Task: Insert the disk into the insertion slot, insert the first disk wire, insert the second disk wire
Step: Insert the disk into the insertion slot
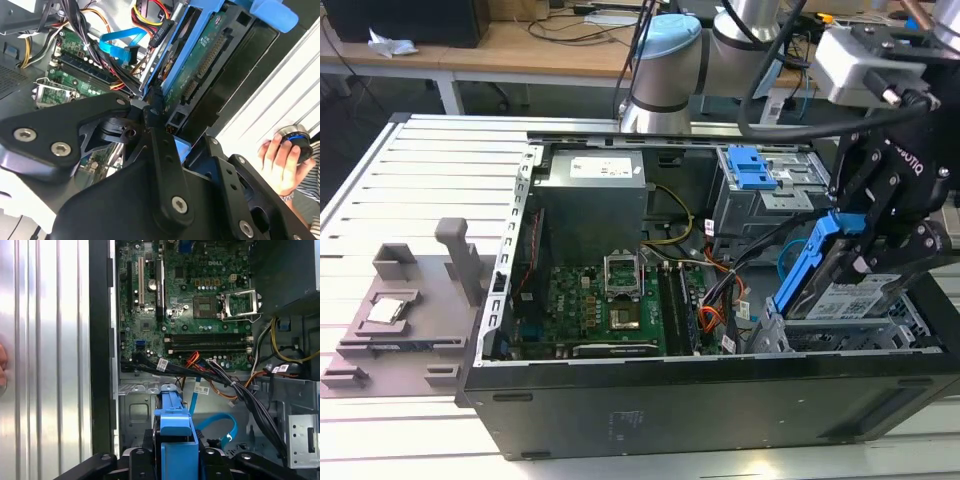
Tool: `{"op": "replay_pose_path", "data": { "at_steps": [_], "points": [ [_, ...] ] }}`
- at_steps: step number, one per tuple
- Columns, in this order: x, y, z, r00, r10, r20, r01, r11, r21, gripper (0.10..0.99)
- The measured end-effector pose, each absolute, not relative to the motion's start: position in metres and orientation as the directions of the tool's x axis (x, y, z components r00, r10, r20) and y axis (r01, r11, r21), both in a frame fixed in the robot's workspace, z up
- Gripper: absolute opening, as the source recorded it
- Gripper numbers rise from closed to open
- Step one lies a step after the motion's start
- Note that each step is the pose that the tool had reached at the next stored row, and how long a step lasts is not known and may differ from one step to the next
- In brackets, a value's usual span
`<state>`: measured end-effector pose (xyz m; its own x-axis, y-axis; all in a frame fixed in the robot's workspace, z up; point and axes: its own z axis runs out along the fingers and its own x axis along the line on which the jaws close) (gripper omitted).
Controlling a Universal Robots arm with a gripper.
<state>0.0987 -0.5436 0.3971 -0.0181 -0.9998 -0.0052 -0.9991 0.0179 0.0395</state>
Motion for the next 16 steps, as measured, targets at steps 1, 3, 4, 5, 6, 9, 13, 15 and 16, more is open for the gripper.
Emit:
{"op": "replay_pose_path", "data": {
  "at_steps": [1,3,4,5,6,9,13,15,16],
  "points": [
    [0.0987,-0.5436,0.3953,-0.018,-1.0,-0.005,-0.999,0.018,0.04,0.369],
    [0.0987,-0.5435,0.3883,-0.018,-1.0,-0.005,-0.999,0.018,0.04,0.369],
    [0.0987,-0.5435,0.388,-0.018,-1.0,-0.005,-0.999,0.018,0.04,0.369],
    [0.0987,-0.5435,0.3881,-0.018,-1.0,-0.005,-0.999,0.018,0.04,0.369],
    [0.0987,-0.5436,0.388,-0.018,-1.0,-0.005,-0.999,0.018,0.04,0.369],
    [0.0987,-0.5436,0.3879,-0.018,-1.0,-0.005,-0.999,0.018,0.04,0.376],
    [0.0987,-0.5436,0.3878,-0.018,-1.0,-0.005,-0.999,0.018,0.04,0.443],
    [0.0987,-0.5436,0.3877,-0.018,-1.0,-0.005,-0.999,0.018,0.04,0.443],
    [0.0987,-0.5436,0.3877,-0.018,-1.0,-0.005,-0.999,0.018,0.04,0.361]
  ]
}}
